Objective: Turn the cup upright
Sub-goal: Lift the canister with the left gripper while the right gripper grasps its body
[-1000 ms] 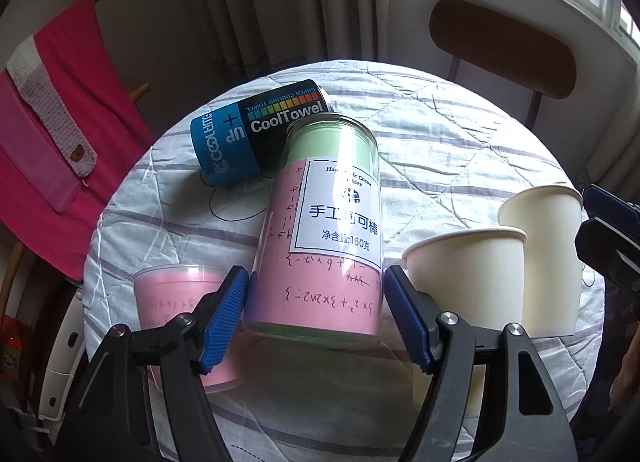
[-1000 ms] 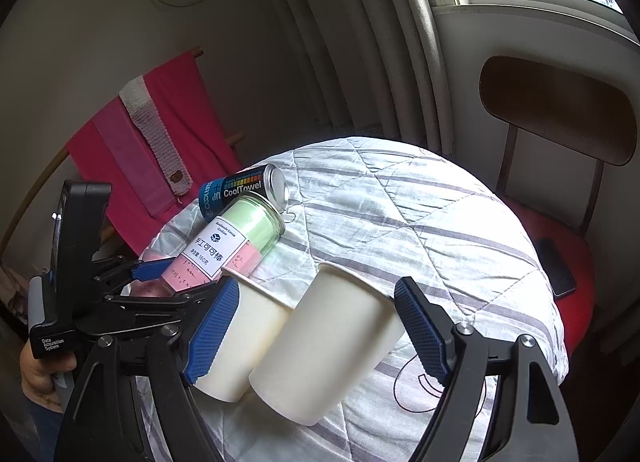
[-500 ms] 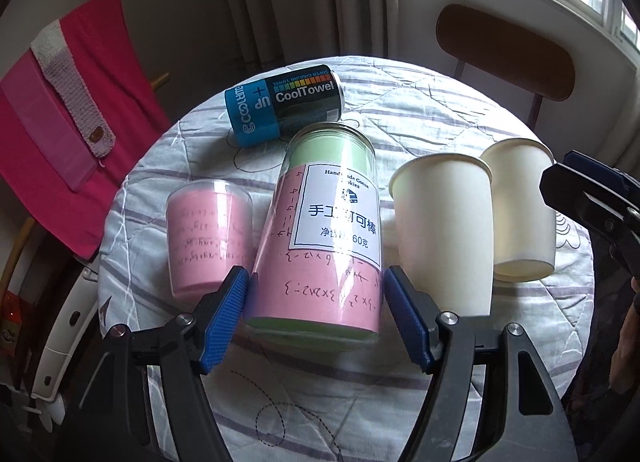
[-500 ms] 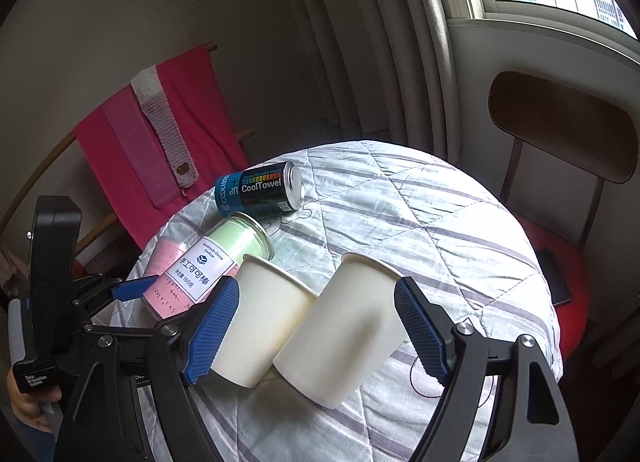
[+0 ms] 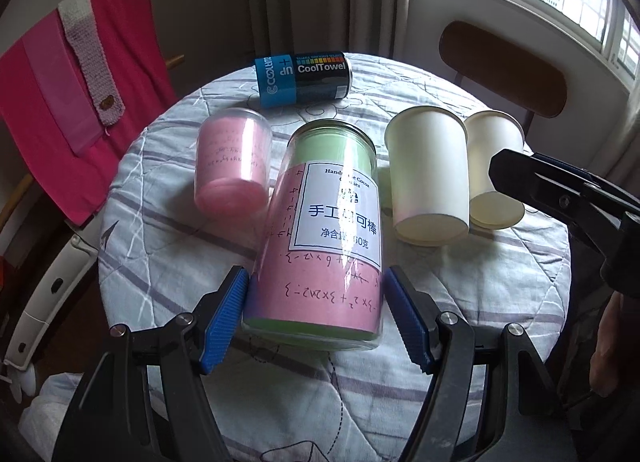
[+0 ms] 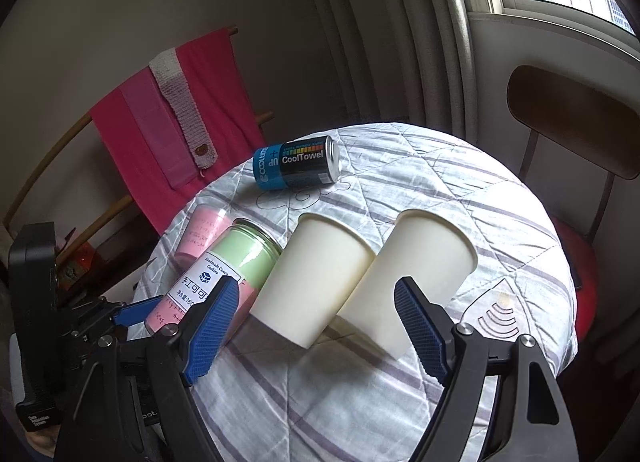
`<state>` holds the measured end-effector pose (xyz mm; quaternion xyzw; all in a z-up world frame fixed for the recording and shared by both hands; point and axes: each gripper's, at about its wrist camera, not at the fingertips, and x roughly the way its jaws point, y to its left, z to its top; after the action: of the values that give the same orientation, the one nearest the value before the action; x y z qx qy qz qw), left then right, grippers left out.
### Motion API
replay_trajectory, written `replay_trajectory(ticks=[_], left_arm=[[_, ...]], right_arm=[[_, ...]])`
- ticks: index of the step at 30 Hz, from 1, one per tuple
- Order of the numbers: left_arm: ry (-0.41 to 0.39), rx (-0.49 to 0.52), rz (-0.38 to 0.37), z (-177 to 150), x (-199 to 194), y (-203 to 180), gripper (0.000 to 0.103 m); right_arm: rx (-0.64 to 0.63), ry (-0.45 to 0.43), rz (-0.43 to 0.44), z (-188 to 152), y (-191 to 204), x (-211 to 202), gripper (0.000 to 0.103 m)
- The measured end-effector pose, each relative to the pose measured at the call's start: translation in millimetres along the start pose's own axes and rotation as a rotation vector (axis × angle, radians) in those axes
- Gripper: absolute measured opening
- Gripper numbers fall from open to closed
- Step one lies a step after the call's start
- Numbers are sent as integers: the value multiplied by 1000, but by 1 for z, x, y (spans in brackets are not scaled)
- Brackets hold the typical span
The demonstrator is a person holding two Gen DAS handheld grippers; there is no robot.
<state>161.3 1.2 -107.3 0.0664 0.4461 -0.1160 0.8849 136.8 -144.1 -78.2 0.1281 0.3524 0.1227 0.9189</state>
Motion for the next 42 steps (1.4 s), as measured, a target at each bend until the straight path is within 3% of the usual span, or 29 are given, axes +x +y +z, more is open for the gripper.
replay_trajectory(ticks=[12, 37, 39, 42], left_arm=[[-31, -40, -41, -28, -15, 17, 71], [-64, 29, -133, -51, -26, 39, 72], [-66, 39, -133, -51, -26, 38, 72], [-69, 44, -137, -51, -26, 38, 72]], right_arm=[[-19, 67, 23, -19, 43, 5, 81], [558, 450, 375, -33, 40, 111, 81], [555, 443, 390, -31, 39, 110, 73], [506, 421, 402, -27, 44, 106, 73]])
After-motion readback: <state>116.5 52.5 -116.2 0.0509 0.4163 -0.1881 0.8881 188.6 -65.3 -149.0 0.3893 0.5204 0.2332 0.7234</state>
